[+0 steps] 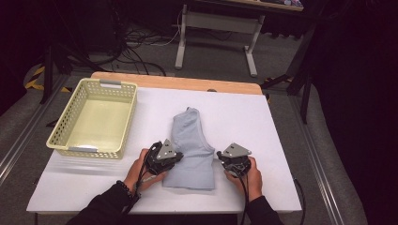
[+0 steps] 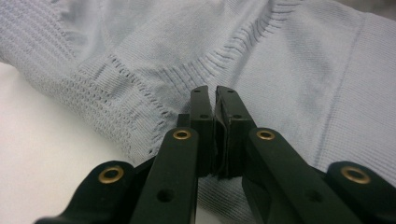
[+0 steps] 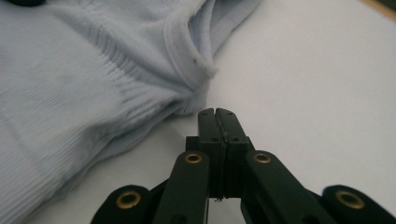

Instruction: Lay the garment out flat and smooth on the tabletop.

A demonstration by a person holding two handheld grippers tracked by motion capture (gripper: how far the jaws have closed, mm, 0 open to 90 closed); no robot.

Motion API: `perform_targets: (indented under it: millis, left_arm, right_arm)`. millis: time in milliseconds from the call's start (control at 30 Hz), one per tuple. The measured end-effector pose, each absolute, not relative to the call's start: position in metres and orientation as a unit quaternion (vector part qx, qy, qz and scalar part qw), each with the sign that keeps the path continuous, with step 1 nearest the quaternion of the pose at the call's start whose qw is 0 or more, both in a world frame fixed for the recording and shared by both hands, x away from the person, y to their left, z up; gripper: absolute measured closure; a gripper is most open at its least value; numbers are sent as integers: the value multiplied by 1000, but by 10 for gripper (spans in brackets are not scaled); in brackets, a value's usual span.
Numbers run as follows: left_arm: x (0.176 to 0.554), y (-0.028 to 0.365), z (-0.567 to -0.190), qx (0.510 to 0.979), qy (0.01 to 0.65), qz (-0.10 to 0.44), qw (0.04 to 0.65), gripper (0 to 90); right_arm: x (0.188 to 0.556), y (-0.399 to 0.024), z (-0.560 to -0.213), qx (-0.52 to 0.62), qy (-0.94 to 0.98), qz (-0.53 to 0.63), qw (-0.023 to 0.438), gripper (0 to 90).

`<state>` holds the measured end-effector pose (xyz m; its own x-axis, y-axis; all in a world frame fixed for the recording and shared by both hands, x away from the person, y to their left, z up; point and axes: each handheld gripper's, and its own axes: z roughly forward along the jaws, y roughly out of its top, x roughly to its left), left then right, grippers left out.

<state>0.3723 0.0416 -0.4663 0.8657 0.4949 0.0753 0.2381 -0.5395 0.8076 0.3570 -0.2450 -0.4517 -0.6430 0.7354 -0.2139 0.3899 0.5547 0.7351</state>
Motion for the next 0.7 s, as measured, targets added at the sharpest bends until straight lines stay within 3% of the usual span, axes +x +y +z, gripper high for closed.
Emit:
perform_targets:
  millis: [200,400,700]
  left_arm:
    - [372,42,-467,864,212,150,432,858]
    - [370,41,-467,864,209,156,431,857]
    - [368,43,-463,862,211,150,436,824]
  right_arm:
    - [347,-236,-442,309,818,407,263,791]
    - [339,-196,-460,226,871,335,279,843]
    - [347,-221,-456,289,856,350,247,854]
